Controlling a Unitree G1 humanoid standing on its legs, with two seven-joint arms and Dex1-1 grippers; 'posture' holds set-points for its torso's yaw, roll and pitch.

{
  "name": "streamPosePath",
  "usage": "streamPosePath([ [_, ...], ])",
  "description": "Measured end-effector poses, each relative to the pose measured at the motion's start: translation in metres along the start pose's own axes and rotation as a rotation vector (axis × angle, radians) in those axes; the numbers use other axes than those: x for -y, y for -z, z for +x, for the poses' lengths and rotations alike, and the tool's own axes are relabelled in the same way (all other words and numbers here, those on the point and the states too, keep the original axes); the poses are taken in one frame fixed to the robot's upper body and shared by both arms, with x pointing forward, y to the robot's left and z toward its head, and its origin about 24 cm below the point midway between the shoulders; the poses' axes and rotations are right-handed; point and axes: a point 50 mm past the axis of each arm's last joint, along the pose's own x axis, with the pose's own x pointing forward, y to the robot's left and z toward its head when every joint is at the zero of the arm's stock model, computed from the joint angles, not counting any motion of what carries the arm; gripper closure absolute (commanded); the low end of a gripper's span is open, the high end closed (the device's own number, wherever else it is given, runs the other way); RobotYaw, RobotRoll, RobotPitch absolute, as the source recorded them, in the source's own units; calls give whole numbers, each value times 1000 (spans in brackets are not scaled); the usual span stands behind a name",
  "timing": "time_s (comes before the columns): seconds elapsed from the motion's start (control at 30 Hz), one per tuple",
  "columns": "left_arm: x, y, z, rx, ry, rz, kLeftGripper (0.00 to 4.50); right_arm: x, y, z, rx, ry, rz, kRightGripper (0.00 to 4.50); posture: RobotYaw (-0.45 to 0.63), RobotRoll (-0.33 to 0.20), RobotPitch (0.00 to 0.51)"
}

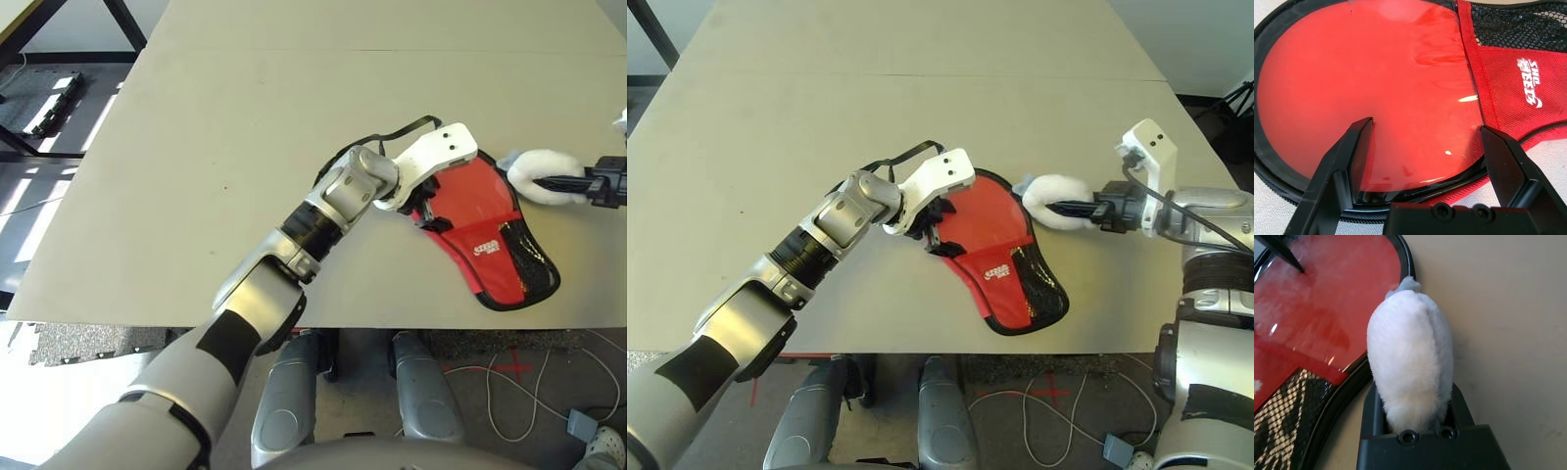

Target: Store the ping-pong paddle in its case and zip it.

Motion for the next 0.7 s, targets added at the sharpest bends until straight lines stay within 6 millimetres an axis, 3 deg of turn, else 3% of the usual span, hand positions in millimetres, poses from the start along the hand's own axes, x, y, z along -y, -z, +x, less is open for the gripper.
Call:
streamPosePath([
  [0.23,1,-1,1,-3,0,4,0,-16,18,-30,-88,-117,80,3901,-226,0,300],
  [0.7,2,-2,3,4,10,13,0,-55,54,-52,-293,-297,211,3901,-230,0,303],
])
